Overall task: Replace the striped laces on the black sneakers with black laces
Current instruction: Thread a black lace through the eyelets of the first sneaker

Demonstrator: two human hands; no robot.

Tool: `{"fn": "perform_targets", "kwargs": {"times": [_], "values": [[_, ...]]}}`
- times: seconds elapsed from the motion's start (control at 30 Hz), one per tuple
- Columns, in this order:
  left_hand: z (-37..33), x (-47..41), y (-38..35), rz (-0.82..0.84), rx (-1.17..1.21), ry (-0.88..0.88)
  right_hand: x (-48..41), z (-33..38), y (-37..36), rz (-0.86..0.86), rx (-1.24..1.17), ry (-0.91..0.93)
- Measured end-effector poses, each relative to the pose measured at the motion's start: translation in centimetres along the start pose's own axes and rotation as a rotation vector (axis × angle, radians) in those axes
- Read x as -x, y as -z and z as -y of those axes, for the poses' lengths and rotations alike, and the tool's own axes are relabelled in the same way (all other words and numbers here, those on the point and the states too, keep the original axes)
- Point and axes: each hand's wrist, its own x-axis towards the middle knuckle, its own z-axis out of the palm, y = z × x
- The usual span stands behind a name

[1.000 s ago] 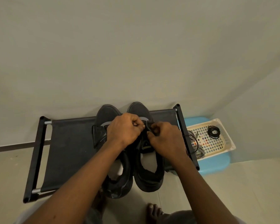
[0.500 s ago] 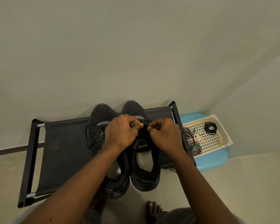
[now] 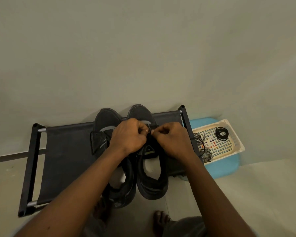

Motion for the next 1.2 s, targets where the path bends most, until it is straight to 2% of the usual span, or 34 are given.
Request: {"fn": "perform_targets", "kwargs": {"times": [0.23, 0.47, 0.77, 0.83, 0.97, 1.13, 1.2], "values": [[-0.7, 0.2, -0.5, -0.081, -0.072, 0.02, -0.5, -0.6, -0.1, 0.037, 0.078, 0.038], [0.1, -0.3, -0.2, -0.026, -0.016, -0.029, -0.4, -0.2, -1.4, -0.101, 0.083, 0.068], [-0.5, -0.1, 0.2, -0.03, -0.058, -0.019, -0.8, 0.9, -1.6, -0.11, 0.191, 0.002], [-0.5, -0.1, 0.4, -0.031, -0.064, -0.01, -1.1, 0.6, -1.1, -0.149, 0.067, -0.062], [-0.3, -0.1, 0.9, -0.031, -0.064, -0.003, -1.7, 0.0, 0.2, -0.272, -0.415, -0.204], [-0.4, 0.0, 1.0, -0.029, -0.052, 0.016, -2.4, 1.1, 4.4, -0.573, -1.014, -0.097], [-0.4, 0.0, 1.0, -0.032, -0.05, 0.022, -2.1, 1.0, 5.7, -0.626, -1.1, -0.098]]}}
